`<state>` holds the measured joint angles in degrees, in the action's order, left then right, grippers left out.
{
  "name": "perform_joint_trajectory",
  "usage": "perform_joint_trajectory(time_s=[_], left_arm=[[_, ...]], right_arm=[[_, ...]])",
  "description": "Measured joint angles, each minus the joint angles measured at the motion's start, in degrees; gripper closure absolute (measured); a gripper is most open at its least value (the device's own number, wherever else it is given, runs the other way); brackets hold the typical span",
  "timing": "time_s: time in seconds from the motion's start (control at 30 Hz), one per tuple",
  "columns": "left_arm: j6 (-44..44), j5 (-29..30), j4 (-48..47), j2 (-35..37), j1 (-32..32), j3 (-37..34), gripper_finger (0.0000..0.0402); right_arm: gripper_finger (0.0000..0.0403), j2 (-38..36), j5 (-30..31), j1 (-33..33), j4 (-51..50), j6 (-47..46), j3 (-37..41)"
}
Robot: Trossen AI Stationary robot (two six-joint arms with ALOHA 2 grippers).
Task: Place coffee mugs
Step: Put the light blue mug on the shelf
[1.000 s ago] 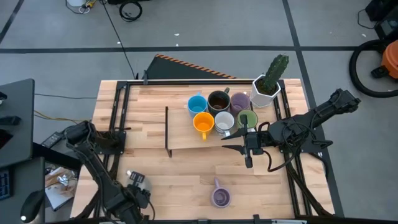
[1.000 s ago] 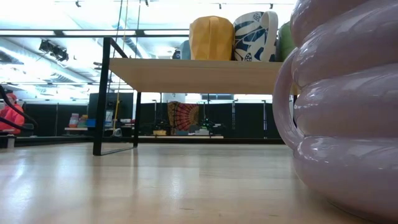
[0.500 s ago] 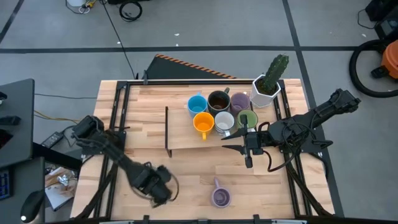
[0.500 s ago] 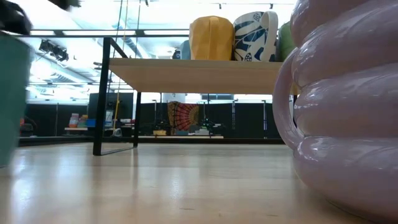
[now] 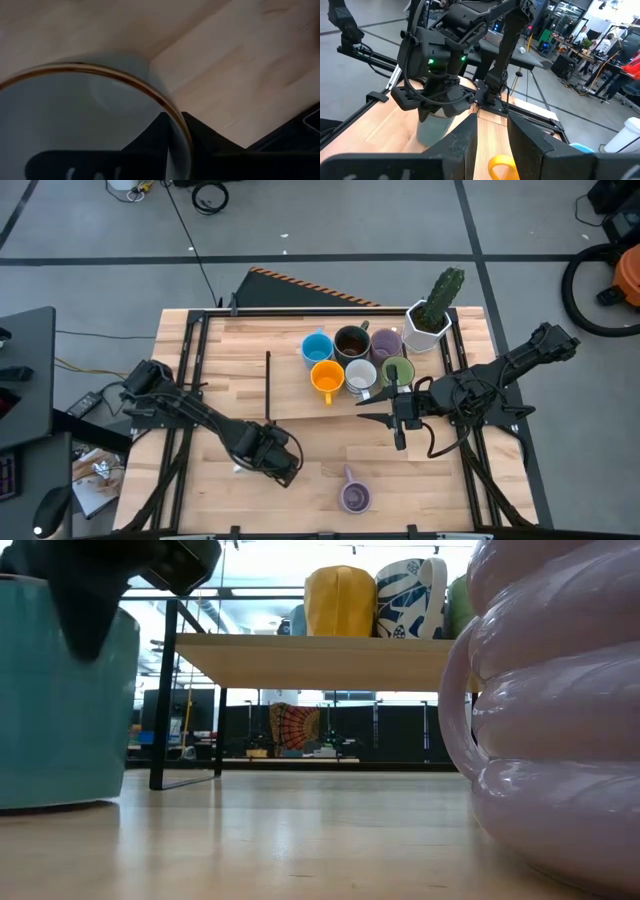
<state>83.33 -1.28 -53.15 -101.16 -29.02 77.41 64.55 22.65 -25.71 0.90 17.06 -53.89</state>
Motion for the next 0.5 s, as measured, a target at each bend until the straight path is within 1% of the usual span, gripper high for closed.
perform_joint_trajectory(time_s=[0.07, 0.3, 0.4, 0.5], left_arm=[[0.0, 0.1, 0.7, -0.2, 0.0, -0.1, 0.0338], [0.2, 1.3, 3.0, -0.2, 0.0, -0.1, 0.0266], [-2.7, 2.2, 3.1, -0.2, 0.0, 0.0, 0.0242], [-5.6, 3.8, 1.3, -0.2, 0.0, 1.8, 0.0229]], right_arm=[[0.029, 0.0, 0.0, 0.0, 0.0, 0.0, 0.0], [0.029, 0.0, 0.2, 0.0, -0.2, -0.4, 0.0], [0.029, 0.0, 0.2, 0.0, -0.3, -0.4, 0.0], [0.029, 0.0, 0.2, 0.0, -0.5, -0.6, 0.0]])
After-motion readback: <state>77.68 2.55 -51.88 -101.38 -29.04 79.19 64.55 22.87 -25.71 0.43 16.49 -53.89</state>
